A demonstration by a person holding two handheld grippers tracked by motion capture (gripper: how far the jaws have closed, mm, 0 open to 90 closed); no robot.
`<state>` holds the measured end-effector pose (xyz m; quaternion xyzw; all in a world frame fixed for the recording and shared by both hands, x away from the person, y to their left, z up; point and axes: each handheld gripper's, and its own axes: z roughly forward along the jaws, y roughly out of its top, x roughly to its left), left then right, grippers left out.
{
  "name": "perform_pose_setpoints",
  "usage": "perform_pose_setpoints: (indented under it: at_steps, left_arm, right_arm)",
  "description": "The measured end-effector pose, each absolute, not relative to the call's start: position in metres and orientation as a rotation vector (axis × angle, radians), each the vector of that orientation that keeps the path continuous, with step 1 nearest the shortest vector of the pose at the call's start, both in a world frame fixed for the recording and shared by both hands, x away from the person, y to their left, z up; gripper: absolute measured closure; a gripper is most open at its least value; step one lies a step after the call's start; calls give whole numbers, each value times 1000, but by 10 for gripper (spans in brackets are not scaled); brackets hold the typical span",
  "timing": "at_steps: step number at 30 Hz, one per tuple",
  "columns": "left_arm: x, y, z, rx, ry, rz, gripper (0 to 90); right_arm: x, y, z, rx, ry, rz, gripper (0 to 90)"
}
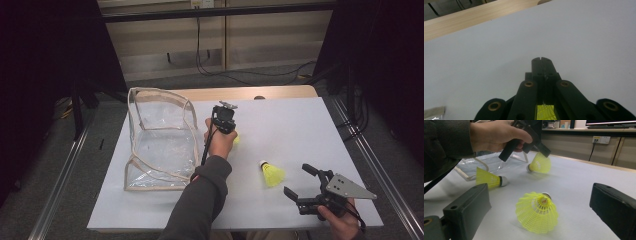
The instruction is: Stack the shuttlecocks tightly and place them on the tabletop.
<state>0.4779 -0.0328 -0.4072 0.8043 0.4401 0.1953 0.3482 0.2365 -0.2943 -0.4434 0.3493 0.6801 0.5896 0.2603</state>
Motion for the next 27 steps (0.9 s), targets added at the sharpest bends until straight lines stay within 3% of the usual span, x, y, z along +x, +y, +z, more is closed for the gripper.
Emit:
perform_pose_setpoints:
  at_steps: [27]
  left_arm:
    - [477, -32, -412, 2064, 1155, 458, 854]
  right_arm:
    - [237, -293, -443, 937, 1841, 1594, 23]
